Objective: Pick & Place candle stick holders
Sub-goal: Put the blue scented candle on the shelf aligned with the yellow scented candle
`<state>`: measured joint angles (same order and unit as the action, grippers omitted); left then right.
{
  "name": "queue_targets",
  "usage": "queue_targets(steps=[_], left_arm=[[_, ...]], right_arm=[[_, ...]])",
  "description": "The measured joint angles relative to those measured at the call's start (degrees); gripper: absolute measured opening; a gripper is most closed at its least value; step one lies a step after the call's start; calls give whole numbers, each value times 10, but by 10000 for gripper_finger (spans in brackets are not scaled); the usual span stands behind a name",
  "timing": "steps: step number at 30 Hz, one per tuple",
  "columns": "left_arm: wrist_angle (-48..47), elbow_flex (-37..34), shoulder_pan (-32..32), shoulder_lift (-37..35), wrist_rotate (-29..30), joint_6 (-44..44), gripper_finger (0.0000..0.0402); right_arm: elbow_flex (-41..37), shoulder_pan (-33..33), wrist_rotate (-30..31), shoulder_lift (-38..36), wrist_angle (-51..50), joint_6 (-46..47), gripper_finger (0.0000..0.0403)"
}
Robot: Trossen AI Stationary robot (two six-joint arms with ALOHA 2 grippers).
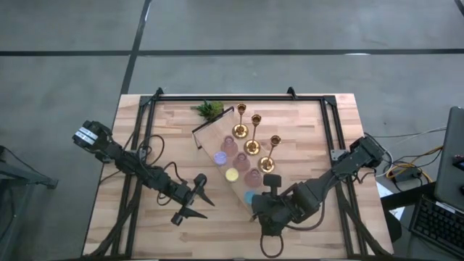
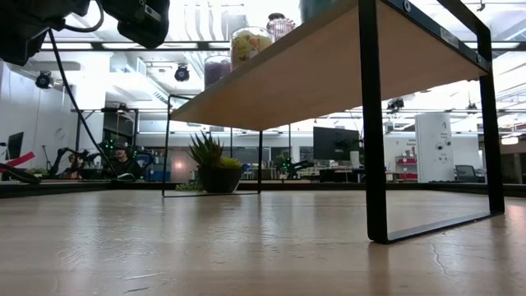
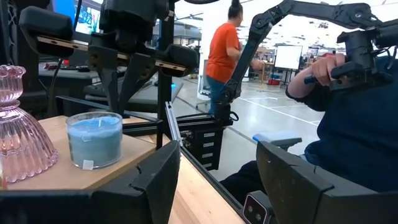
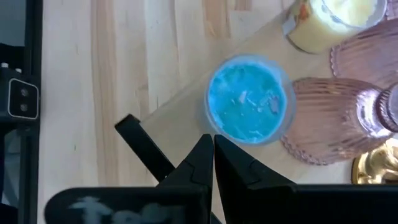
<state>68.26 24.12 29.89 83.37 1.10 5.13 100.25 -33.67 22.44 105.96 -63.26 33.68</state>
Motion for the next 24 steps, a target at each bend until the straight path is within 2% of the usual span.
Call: queue_targets(steps=[10,19,24], left_arm=[[-1,0,0,0,0,0,218],[-2,0,0,0,0,5,218],[-2,0,0,0,0,11,218]], right_arm=[[-2,10,4,3,11,-7,8],[-2,11,33,2,13,-22,8],[-2,-18,63,-17,22,-22,8]])
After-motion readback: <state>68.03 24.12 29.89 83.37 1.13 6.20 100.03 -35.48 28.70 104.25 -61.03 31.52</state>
